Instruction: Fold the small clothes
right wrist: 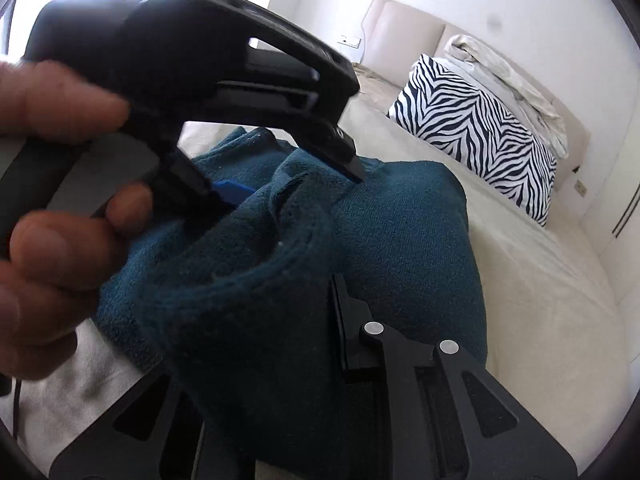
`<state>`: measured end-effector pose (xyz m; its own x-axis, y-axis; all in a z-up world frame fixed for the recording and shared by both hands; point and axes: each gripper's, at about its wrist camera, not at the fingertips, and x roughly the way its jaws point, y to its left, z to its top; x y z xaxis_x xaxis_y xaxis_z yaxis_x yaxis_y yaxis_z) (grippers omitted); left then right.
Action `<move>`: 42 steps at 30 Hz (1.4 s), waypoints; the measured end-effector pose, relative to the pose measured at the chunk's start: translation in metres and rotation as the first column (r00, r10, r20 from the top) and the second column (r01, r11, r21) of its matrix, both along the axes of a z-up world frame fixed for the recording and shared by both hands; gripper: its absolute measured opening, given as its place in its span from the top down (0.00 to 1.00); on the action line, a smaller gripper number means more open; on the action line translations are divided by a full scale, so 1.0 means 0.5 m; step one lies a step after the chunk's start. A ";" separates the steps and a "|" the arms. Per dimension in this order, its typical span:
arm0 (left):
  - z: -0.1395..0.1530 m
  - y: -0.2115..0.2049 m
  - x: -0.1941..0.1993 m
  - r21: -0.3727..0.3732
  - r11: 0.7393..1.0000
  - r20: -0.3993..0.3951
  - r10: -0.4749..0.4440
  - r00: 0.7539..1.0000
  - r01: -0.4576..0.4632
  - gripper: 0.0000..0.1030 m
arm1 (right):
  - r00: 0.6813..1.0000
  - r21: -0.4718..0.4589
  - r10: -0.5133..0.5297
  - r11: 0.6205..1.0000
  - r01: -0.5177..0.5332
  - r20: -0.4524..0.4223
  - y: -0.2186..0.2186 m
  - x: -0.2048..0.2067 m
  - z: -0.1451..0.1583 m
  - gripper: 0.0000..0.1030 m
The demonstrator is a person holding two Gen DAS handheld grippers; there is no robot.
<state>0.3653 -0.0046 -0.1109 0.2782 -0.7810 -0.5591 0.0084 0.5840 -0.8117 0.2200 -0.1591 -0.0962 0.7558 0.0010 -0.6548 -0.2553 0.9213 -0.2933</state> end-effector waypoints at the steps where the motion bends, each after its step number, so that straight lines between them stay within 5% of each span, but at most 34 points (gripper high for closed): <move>1: -0.004 0.003 0.006 0.008 1.000 -0.007 -0.005 1.000 0.005 0.84 | 1.000 -0.022 0.021 1.000 -0.021 0.010 0.004 -0.013 -0.001 0.86; 12: 0.038 0.046 0.022 0.046 0.999 0.053 -0.030 0.998 0.027 0.88 | 0.986 -0.126 0.158 0.981 -0.150 0.060 0.034 -0.102 0.006 0.89; 17: 0.063 0.097 0.030 0.122 0.992 0.083 -0.037 0.996 0.027 0.88 | 0.967 -0.144 0.244 0.962 -0.232 0.076 0.089 -0.107 0.004 0.90; 20: 0.054 0.125 0.032 0.159 0.987 0.084 -0.037 0.996 0.024 0.88 | 0.960 -0.132 0.272 0.956 -0.262 0.065 0.110 -0.095 -0.006 0.91; 30: -0.004 0.169 0.031 0.119 0.993 0.061 -0.010 0.998 0.003 0.83 | 0.954 -0.095 0.300 0.949 -0.300 -0.015 0.148 -0.074 -0.034 0.89; 33: -0.001 0.180 0.026 0.103 0.994 0.063 0.016 0.998 -0.022 0.81 | 0.953 -0.018 0.300 0.954 -0.301 -0.039 0.135 -0.072 -0.027 0.85; 36: 0.033 0.189 0.010 0.173 0.983 0.112 0.040 0.993 -0.059 0.77 | 0.951 0.118 0.302 0.949 -0.292 -0.074 0.102 -0.068 -0.005 0.84; 39: 0.096 0.194 -0.021 0.282 0.950 0.222 0.068 0.973 -0.130 0.74 | 0.951 0.329 0.291 0.912 -0.244 -0.103 0.008 -0.069 0.024 0.84; 42: 0.149 0.178 -0.056 0.313 0.939 0.301 0.047 0.952 -0.145 0.73 | 0.964 0.471 0.241 0.867 -0.163 -0.110 -0.087 -0.080 0.049 0.84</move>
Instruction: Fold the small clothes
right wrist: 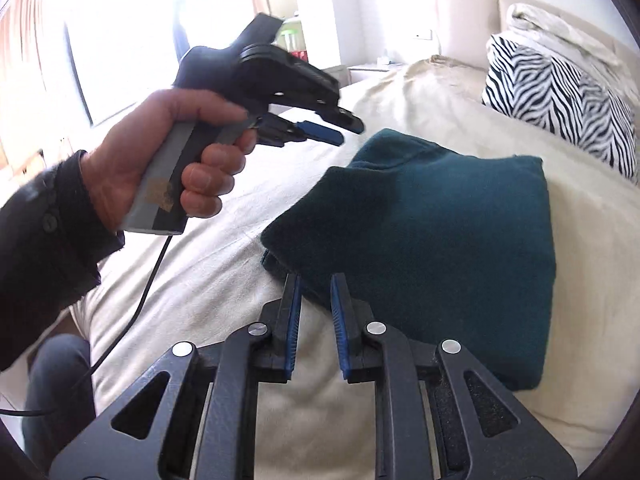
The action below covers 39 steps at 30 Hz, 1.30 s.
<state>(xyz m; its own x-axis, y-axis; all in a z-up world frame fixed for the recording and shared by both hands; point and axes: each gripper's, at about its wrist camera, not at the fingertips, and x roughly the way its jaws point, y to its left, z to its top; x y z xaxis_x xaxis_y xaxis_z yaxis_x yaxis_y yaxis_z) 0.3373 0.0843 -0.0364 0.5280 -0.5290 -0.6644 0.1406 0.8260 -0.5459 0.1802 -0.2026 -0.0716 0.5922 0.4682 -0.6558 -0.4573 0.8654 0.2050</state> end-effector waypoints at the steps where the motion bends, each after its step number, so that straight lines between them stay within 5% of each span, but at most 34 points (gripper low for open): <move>1: 0.013 -0.013 -0.013 0.012 1.000 0.023 -0.022 0.999 0.021 0.71 | 0.999 0.043 -0.029 0.999 0.030 -0.013 -0.035 -0.004 0.005 0.84; 5: 0.032 -0.100 -0.065 0.124 0.985 0.092 -0.129 0.987 0.117 0.67 | 0.980 0.157 -0.186 0.968 0.196 -0.077 -0.163 -0.011 0.011 0.84; 8: -0.004 -0.156 -0.078 0.221 0.961 0.068 -0.183 0.981 0.164 0.66 | 0.947 0.261 -0.270 0.915 0.308 -0.171 -0.260 0.018 -0.006 0.84; 10: -0.054 -0.164 -0.073 0.302 0.943 0.016 -0.151 0.988 0.139 0.66 | 0.939 0.334 -0.274 0.882 0.332 -0.208 -0.295 0.040 -0.007 0.76; 11: -0.078 -0.157 -0.072 0.319 0.939 0.002 -0.137 0.991 0.129 0.77 | 0.937 0.355 -0.272 0.872 0.336 -0.218 -0.304 0.049 -0.005 0.67; 12: -0.095 -0.148 -0.075 0.322 0.939 0.009 -0.132 0.991 0.122 0.84 | 0.939 0.379 -0.264 0.864 0.331 -0.220 -0.309 0.060 0.000 0.53; 13: -0.104 -0.137 -0.080 0.307 0.944 0.024 -0.133 0.991 0.120 0.84 | 0.945 0.412 -0.246 0.855 0.316 -0.214 -0.311 0.071 0.002 0.49; 18: -0.112 -0.123 -0.100 0.337 0.932 0.050 -0.159 0.986 0.133 0.86 | 0.937 0.492 -0.116 0.826 0.275 -0.329 -0.284 0.143 -0.059 0.49; 21: -0.120 -0.120 -0.107 0.345 0.928 0.060 -0.171 0.983 0.140 0.86 | 0.894 0.445 -0.100 0.839 0.312 -0.437 -0.264 0.152 -0.150 0.53; 23: -0.122 -0.120 -0.108 0.345 0.927 0.071 -0.178 0.981 0.144 0.86 | 0.901 0.529 -0.083 0.785 0.322 -0.425 -0.290 0.133 -0.169 0.53; 26: -0.126 -0.114 -0.111 0.336 0.928 0.086 -0.197 0.977 0.158 0.86 | 0.871 0.593 -0.041 0.717 0.367 -0.489 -0.331 0.124 -0.192 0.54; 30: -0.135 -0.090 -0.111 0.256 0.953 0.096 -0.194 0.976 0.164 0.87 | 0.889 0.545 -0.045 0.776 0.318 -0.456 -0.338 0.101 -0.134 0.51; 36: -0.143 -0.071 -0.109 0.187 0.970 0.096 -0.173 0.980 0.153 0.89 | 0.924 0.619 -0.042 0.731 0.289 -0.381 -0.335 0.216 -0.029 0.51; 39: -0.147 -0.069 -0.110 0.177 0.973 0.099 -0.167 0.981 0.147 0.89 | 0.890 0.635 0.004 0.702 0.322 -0.456 -0.305 0.327 -0.060 0.51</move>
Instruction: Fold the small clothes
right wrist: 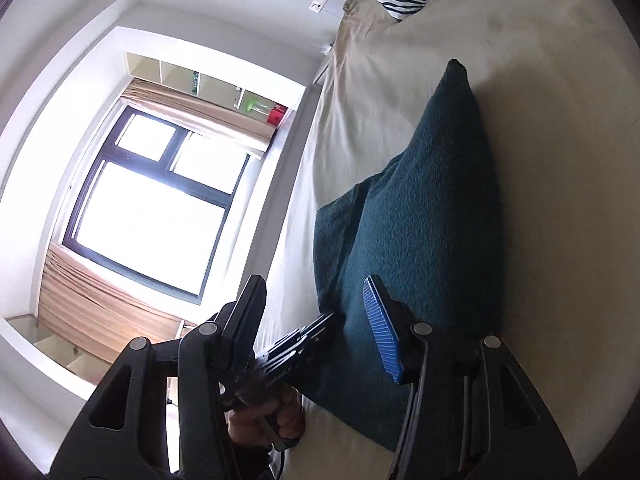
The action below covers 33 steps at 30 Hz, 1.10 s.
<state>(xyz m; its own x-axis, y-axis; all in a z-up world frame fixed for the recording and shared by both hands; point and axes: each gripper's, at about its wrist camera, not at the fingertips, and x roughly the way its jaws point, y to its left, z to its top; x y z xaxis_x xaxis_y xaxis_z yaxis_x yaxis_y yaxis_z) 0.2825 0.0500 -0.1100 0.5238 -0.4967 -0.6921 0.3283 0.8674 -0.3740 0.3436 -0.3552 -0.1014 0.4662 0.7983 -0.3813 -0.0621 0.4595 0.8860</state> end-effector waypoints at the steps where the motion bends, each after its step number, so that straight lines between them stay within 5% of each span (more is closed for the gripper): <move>1: -0.002 0.004 0.000 -0.009 1.000 -0.003 0.003 1.000 -0.003 0.89 | 0.997 -0.011 -0.016 1.000 0.016 -0.071 0.004 0.033 -0.033 0.52; 2: -0.005 0.006 0.000 -0.016 1.000 -0.008 0.007 1.000 -0.007 0.89 | 0.990 -0.016 -0.038 0.999 0.036 -0.133 0.005 0.060 -0.073 0.56; 3: -0.006 0.010 0.001 -0.031 0.999 -0.011 0.009 1.000 -0.010 0.90 | 0.985 0.026 -0.066 0.997 0.071 -0.161 -0.001 0.071 -0.110 0.74; 5: -0.009 0.017 0.004 -0.058 0.998 -0.021 0.009 1.000 -0.010 0.90 | 0.980 0.036 -0.101 0.993 0.108 -0.172 -0.012 0.072 -0.135 0.90; 11: -0.012 0.026 0.001 -0.083 0.997 -0.022 0.007 1.000 -0.009 0.90 | 0.992 -0.071 -0.100 0.993 0.094 -0.082 0.005 0.070 -0.073 0.81; 15: -0.016 0.040 0.000 -0.116 0.993 -0.032 0.006 0.999 -0.010 0.91 | 0.996 -0.046 -0.072 0.997 0.069 -0.060 0.038 0.135 -0.030 0.77; 18: -0.020 0.049 0.002 -0.151 0.989 -0.048 0.004 0.999 -0.011 0.91 | 0.991 -0.056 -0.015 0.998 0.008 -0.131 0.080 0.197 -0.044 0.73; 19: -0.021 0.050 0.003 -0.156 0.988 -0.051 0.004 0.999 -0.012 0.91 | 0.984 -0.084 -0.022 0.996 0.008 -0.175 0.089 0.213 -0.066 0.73; 22: -0.021 0.050 0.002 -0.161 0.987 -0.052 0.002 0.999 -0.011 0.91 | 0.985 -0.139 -0.068 0.989 0.046 -0.159 0.090 0.229 -0.099 1.00; 25: -0.020 0.049 0.002 -0.166 0.986 -0.052 0.003 0.999 -0.011 0.91 | 0.989 -0.123 -0.073 0.991 0.057 -0.132 0.083 0.215 -0.089 1.00; 28: -0.019 0.049 0.002 -0.161 0.987 -0.048 0.005 0.999 -0.013 0.91 | 0.991 -0.150 -0.112 0.984 0.100 -0.074 0.058 0.159 -0.057 0.82; 30: -0.019 0.049 0.001 -0.164 0.986 -0.049 0.008 0.999 -0.016 0.91 | 0.992 -0.115 -0.117 0.987 0.111 -0.047 0.046 0.126 -0.035 0.44; 33: -0.019 0.045 -0.001 -0.162 0.987 -0.050 0.016 0.999 -0.024 0.91 | 0.996 -0.119 -0.081 0.990 0.077 -0.029 0.057 0.094 -0.014 0.40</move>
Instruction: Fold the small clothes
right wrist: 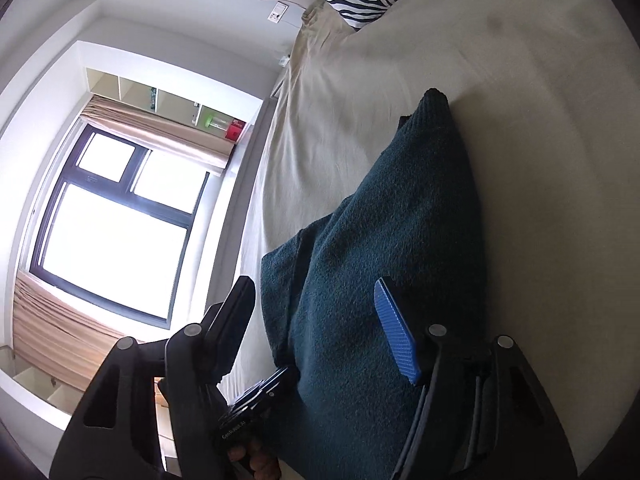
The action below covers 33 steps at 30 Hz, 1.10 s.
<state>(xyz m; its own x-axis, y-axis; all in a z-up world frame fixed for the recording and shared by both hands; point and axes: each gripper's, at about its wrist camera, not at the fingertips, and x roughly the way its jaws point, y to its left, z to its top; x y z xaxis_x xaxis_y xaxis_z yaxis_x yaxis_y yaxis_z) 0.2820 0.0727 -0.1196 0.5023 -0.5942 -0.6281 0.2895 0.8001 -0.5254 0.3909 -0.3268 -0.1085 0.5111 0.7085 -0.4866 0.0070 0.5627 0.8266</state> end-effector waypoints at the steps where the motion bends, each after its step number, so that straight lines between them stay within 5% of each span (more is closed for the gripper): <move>1: 0.000 -0.001 -0.001 0.002 1.000 0.000 0.003 1.000 -0.003 0.91 | 0.999 -0.022 0.028 0.999 -0.028 -0.018 0.013 -0.001 -0.009 0.40; 4: 0.000 0.001 -0.004 -0.014 1.000 -0.003 0.012 1.000 -0.012 0.91 | 0.998 -0.032 0.056 0.998 -0.055 0.027 0.016 -0.031 -0.038 0.41; 10: 0.045 0.040 -0.039 -0.100 0.993 0.058 0.062 0.996 -0.056 0.85 | 0.996 0.040 -0.074 0.997 0.071 0.056 -0.065 -0.083 0.014 0.40; 11: 0.055 0.047 -0.043 -0.107 0.991 0.064 0.081 0.995 -0.074 0.75 | 0.995 0.039 -0.082 0.996 0.080 0.056 -0.080 -0.090 0.017 0.40; 12: 0.063 0.051 -0.043 -0.095 0.990 0.065 0.109 0.992 -0.102 0.53 | 0.996 0.031 -0.078 0.997 0.077 0.043 -0.091 -0.093 0.014 0.40; 14: 0.063 0.057 -0.031 -0.065 0.987 0.037 0.148 0.988 -0.146 0.36 | 0.998 0.010 -0.060 0.998 0.060 -0.014 -0.105 -0.094 -0.011 0.40; 20: 0.039 0.050 0.004 -0.090 0.986 -0.077 0.135 0.988 -0.141 0.37 | 0.986 0.036 0.019 0.999 -0.013 -0.167 -0.110 -0.126 -0.126 0.38; 33: 0.009 0.016 0.072 -0.015 0.998 -0.263 0.049 0.964 -0.055 0.43 | 0.978 0.019 0.078 0.997 -0.075 -0.193 -0.050 -0.094 -0.134 0.39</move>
